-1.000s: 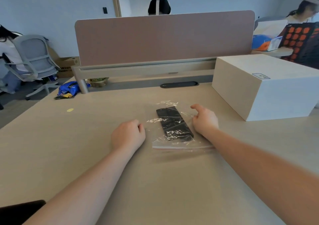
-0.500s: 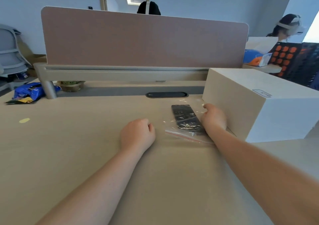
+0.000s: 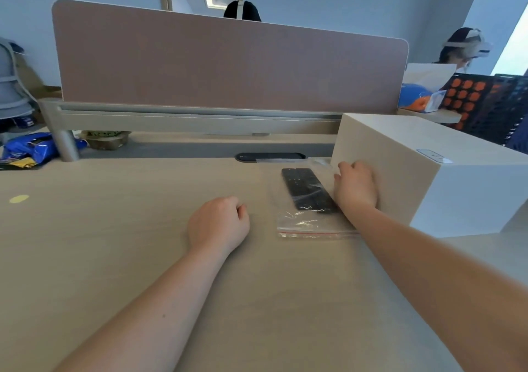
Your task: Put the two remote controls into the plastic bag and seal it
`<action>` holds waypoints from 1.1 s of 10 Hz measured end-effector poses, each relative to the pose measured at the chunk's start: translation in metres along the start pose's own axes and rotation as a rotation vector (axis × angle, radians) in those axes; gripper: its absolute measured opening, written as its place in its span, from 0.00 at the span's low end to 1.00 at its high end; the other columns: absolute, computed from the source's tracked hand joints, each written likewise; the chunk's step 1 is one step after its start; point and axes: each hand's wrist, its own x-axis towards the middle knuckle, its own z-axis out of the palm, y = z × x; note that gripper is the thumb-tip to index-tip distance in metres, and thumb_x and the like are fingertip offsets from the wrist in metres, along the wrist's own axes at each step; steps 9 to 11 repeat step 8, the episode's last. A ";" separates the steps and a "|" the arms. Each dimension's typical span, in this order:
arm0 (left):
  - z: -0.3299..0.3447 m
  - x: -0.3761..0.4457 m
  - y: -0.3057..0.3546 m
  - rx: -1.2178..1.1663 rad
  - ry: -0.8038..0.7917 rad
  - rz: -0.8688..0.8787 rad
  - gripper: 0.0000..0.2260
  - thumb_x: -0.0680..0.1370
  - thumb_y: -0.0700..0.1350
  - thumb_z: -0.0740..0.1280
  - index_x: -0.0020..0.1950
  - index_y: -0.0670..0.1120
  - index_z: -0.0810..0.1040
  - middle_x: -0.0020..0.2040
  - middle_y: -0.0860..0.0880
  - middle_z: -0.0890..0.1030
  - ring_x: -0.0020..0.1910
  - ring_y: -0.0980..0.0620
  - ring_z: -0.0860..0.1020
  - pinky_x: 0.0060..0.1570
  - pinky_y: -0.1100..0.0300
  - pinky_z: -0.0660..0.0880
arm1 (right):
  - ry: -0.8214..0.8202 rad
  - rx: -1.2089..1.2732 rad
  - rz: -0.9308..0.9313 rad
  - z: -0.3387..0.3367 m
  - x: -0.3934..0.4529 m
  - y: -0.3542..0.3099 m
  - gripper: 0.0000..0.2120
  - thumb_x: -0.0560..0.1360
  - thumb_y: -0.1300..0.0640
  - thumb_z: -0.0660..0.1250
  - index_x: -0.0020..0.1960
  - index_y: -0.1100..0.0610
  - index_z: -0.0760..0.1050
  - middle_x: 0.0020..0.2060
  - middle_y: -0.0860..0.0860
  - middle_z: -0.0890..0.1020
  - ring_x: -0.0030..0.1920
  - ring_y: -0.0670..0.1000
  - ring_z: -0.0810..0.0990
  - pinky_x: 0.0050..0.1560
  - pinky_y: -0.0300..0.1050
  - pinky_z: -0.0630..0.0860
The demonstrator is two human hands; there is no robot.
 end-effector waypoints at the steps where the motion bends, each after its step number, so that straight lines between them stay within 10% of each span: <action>1: 0.000 -0.001 0.000 -0.001 0.004 0.017 0.14 0.76 0.49 0.58 0.33 0.45 0.70 0.32 0.48 0.71 0.35 0.44 0.69 0.31 0.57 0.64 | 0.022 0.123 -0.080 -0.013 -0.013 -0.010 0.13 0.80 0.58 0.57 0.61 0.61 0.73 0.56 0.61 0.77 0.57 0.62 0.74 0.55 0.53 0.74; 3: -0.004 -0.012 -0.001 -0.004 0.026 0.054 0.13 0.76 0.47 0.59 0.32 0.43 0.70 0.32 0.47 0.72 0.34 0.43 0.69 0.31 0.56 0.64 | -0.288 0.224 -0.066 -0.017 -0.052 -0.011 0.22 0.77 0.39 0.58 0.61 0.54 0.73 0.50 0.55 0.82 0.50 0.58 0.79 0.44 0.47 0.75; 6: -0.023 -0.046 -0.006 -0.020 0.024 0.071 0.12 0.75 0.46 0.60 0.33 0.43 0.70 0.34 0.43 0.78 0.34 0.42 0.70 0.31 0.55 0.66 | -0.363 0.231 -0.037 -0.038 -0.077 0.006 0.18 0.76 0.39 0.59 0.45 0.54 0.69 0.42 0.52 0.78 0.42 0.55 0.75 0.39 0.46 0.71; 8: -0.036 -0.071 -0.009 -0.021 0.004 0.068 0.11 0.75 0.45 0.61 0.33 0.43 0.69 0.37 0.42 0.79 0.39 0.40 0.76 0.32 0.54 0.67 | -0.347 0.212 -0.032 -0.068 -0.108 0.019 0.22 0.80 0.46 0.55 0.67 0.60 0.67 0.61 0.60 0.78 0.61 0.62 0.75 0.57 0.54 0.74; 11: -0.036 -0.071 -0.009 -0.021 0.004 0.068 0.11 0.75 0.45 0.61 0.33 0.43 0.69 0.37 0.42 0.79 0.39 0.40 0.76 0.32 0.54 0.67 | -0.347 0.212 -0.032 -0.068 -0.108 0.019 0.22 0.80 0.46 0.55 0.67 0.60 0.67 0.61 0.60 0.78 0.61 0.62 0.75 0.57 0.54 0.74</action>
